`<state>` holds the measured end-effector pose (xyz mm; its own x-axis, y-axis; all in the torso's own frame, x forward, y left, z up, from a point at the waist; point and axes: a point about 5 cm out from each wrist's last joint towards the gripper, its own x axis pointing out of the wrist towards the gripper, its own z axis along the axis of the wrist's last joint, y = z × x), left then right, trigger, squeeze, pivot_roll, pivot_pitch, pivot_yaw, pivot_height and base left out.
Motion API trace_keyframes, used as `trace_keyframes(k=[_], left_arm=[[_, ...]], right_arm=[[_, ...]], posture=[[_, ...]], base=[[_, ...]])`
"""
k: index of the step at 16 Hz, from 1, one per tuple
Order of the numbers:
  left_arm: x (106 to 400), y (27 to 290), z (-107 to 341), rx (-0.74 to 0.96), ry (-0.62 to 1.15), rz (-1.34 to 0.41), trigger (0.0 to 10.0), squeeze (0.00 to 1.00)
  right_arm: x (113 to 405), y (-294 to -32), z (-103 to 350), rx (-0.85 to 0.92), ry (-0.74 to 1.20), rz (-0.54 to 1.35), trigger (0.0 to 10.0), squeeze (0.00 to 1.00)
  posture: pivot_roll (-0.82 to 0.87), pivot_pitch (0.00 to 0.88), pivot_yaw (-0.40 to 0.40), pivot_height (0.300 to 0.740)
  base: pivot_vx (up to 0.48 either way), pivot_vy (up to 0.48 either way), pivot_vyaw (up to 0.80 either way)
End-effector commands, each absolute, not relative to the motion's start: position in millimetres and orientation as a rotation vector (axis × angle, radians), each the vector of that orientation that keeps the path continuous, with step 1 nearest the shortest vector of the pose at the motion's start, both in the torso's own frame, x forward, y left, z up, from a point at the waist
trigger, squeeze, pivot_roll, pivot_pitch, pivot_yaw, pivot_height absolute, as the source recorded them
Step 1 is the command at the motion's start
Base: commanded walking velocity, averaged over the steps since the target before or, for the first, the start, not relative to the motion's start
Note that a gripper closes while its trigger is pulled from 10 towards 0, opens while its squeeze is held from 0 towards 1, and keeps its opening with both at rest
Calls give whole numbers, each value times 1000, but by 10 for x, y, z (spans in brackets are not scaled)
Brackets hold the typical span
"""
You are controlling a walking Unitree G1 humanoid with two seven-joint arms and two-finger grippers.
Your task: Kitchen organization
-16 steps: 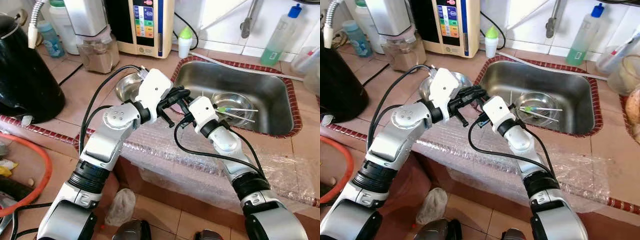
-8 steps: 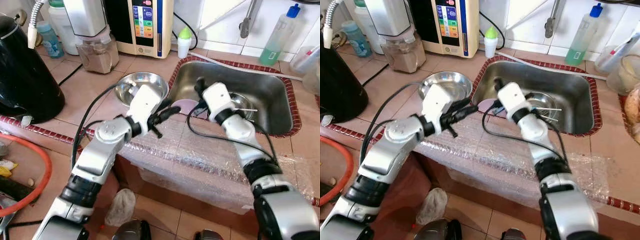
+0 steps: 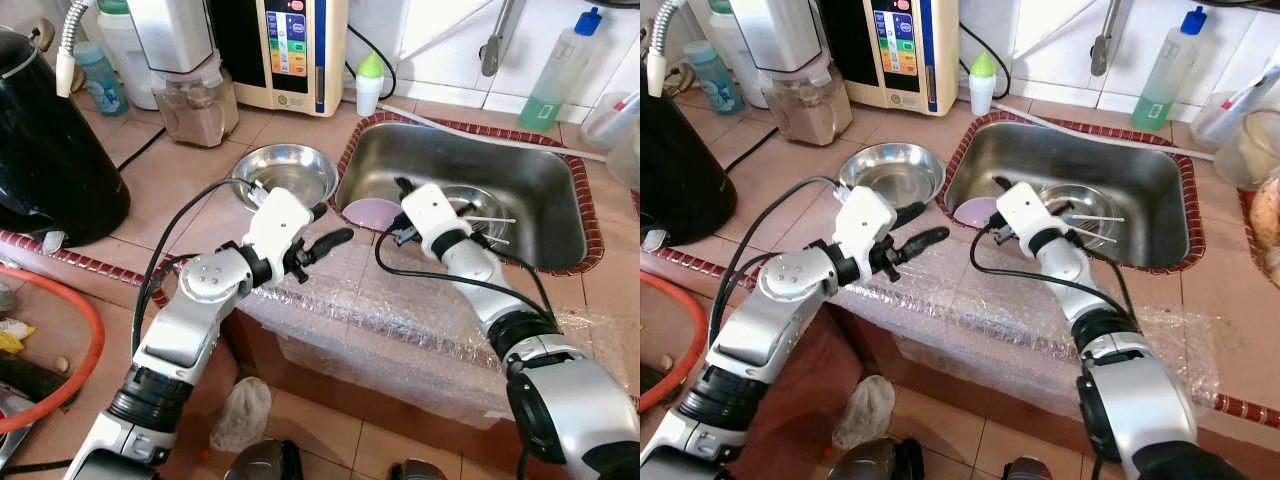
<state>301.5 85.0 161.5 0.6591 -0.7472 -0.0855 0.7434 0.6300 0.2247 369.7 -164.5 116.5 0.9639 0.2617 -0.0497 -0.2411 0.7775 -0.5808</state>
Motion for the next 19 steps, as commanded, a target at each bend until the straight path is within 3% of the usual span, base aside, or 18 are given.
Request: trace_keyframes(k=[1, 2, 12, 19], left_arm=[[2996, 859, 1583, 277, -9, -858, 10000, 1000], [2991, 864, 1570, 294, -7, -860, 10000, 1000], [3016, 866, 1567, 308, -14, -850, 10000, 1000], [3388, 1277, 1875, 165, -132, -435, 10000, 1000]], right_arm=[[3724, -1628, 1194, -631, -35, 263, 10000, 690], [3732, -1658, 1208, -618, -35, 247, 10000, 1000], [3730, -1906, 1201, -476, 25, 147, 10000, 1000], [3601, -1758, 1271, -226, -150, 229, 10000, 1000]], posture=[[58, 56, 72, 740], [59, 58, 73, 740], [46, 50, 78, 740], [20, 37, 72, 740]], base=[[0, 0, 0], [0, 0, 0], [0, 0, 0], [0, 0, 0]])
